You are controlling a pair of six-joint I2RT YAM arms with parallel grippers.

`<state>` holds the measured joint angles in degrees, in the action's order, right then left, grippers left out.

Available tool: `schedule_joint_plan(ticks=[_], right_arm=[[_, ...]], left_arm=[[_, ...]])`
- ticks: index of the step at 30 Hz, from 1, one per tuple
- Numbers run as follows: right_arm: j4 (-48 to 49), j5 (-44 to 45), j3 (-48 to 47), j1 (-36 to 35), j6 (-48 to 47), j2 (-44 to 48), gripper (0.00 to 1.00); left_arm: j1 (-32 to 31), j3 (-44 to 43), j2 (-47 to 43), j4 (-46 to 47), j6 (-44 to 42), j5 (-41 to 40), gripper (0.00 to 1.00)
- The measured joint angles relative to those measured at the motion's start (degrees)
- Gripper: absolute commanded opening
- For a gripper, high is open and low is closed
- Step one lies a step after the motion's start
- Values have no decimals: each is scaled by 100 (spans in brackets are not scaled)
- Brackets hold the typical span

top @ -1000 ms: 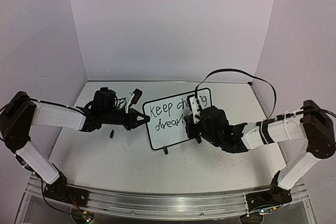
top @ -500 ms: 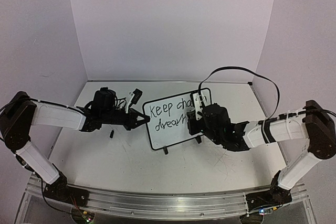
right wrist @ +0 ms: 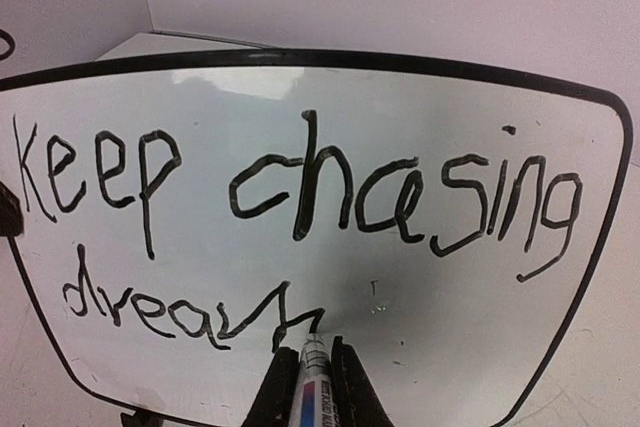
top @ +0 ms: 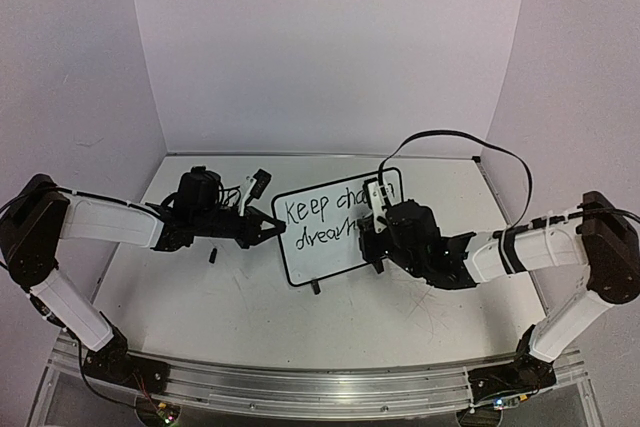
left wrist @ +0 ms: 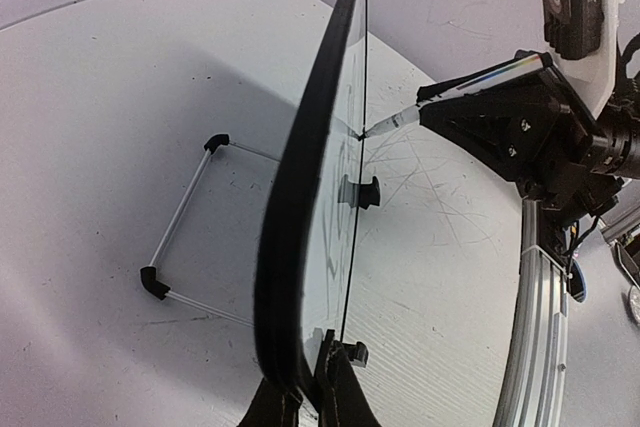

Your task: Write a sentence on the whiteboard

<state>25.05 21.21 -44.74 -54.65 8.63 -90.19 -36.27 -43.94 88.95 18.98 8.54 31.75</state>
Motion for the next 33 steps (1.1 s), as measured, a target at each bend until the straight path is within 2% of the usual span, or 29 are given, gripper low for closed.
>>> schedule_joint_plan(ticks=[7, 15, 20, 33], right_arm=[[-75, 93, 125, 2, 26, 84, 0], [10, -122, 381, 262, 49, 791, 0], [46, -298, 379, 476, 69, 703, 0], [227, -564, 335, 474, 58, 466, 0]], left_arm=[[-2, -24, 4, -5, -19, 13, 0], [-7, -26, 4, -3, -76, 20, 0], [-7, -28, 4, -5, -83, 22, 0], [-7, -31, 7, -5, -86, 22, 0]])
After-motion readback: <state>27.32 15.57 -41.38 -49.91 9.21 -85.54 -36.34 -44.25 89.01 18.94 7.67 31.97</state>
